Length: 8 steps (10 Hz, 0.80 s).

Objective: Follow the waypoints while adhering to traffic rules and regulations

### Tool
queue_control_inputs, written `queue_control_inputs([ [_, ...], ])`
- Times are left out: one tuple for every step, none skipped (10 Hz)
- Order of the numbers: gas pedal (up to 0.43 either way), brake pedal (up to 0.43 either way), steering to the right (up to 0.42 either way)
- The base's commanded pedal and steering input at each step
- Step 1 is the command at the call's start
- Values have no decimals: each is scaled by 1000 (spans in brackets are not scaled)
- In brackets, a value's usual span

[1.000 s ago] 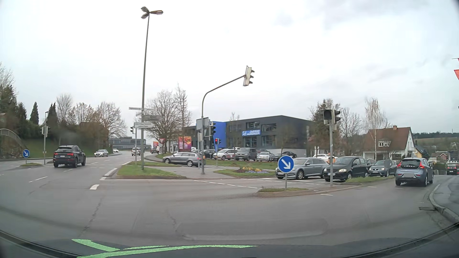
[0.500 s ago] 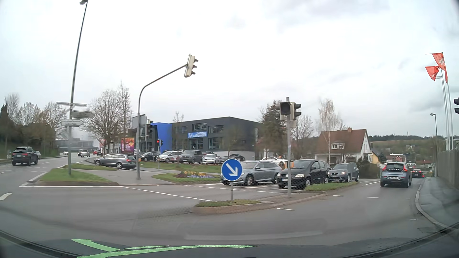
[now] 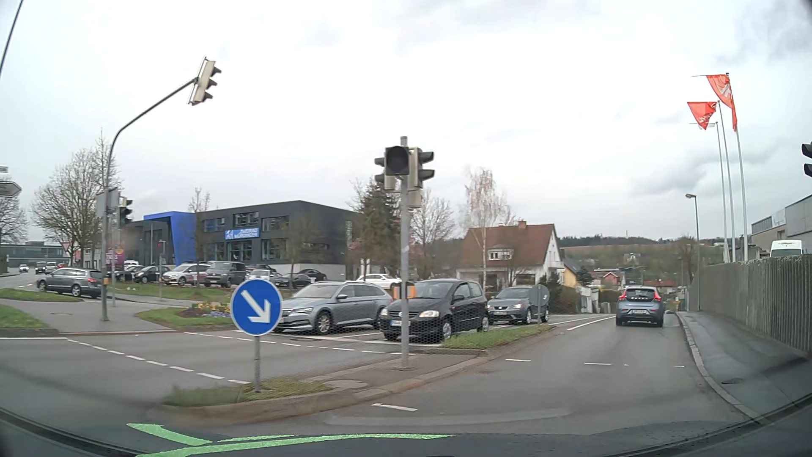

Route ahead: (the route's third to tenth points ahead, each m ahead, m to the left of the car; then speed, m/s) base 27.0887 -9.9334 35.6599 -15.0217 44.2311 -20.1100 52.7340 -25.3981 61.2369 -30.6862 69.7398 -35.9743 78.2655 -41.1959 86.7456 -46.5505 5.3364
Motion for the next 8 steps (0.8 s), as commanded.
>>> queue_control_inputs([
  [189,0,339],
  [197,0,334],
  [197,0,326],
  [197,0,313],
  [209,0,295],
  [209,0,276],
  [209,0,250],
  [220,0,220],
])
